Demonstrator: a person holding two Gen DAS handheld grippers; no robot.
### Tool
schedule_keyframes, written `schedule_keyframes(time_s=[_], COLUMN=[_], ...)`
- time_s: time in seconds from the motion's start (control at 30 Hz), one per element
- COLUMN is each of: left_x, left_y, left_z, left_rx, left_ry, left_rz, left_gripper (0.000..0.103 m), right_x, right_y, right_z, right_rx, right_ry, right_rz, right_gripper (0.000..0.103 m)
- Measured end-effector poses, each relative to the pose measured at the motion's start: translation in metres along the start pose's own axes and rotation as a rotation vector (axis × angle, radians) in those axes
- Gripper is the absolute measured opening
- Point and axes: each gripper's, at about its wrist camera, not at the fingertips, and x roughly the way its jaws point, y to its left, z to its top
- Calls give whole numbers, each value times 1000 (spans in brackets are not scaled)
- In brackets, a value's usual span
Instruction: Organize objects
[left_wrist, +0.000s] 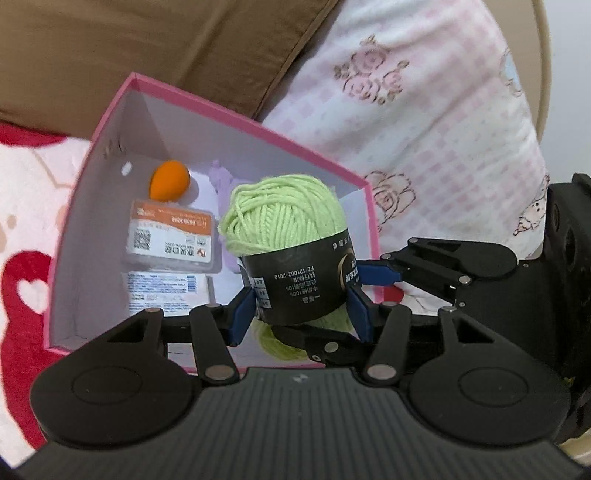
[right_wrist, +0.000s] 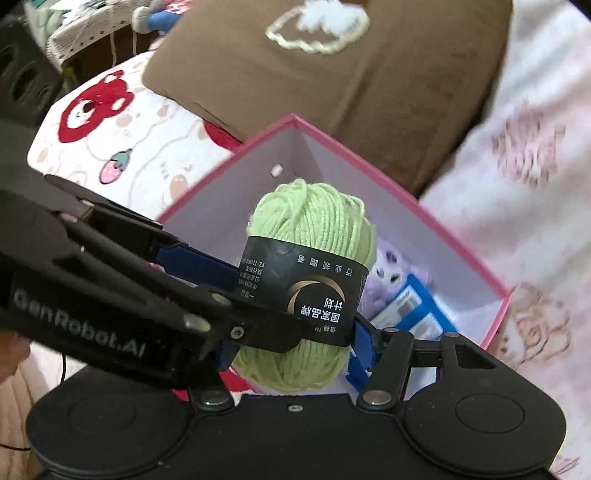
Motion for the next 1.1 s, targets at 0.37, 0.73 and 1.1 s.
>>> schedule_keyframes(time_s=[0.37,0.73,1.1], left_x=[40,45,45], left_y=[18,27,27], left_z=[-9,-10,-9], left_rx=[-12,11,70], left_ry=[37,14,-46], left_rz=[10,18,70], left_gripper=[51,51,53], right_x=[44,67,76], right_y=[-28,-44,-49], right_z=[-24,-29,-24], right_rx=[122,37,-111], right_ry=[42,65,130], right_rz=[60,126,194], right_gripper=[65,65,65])
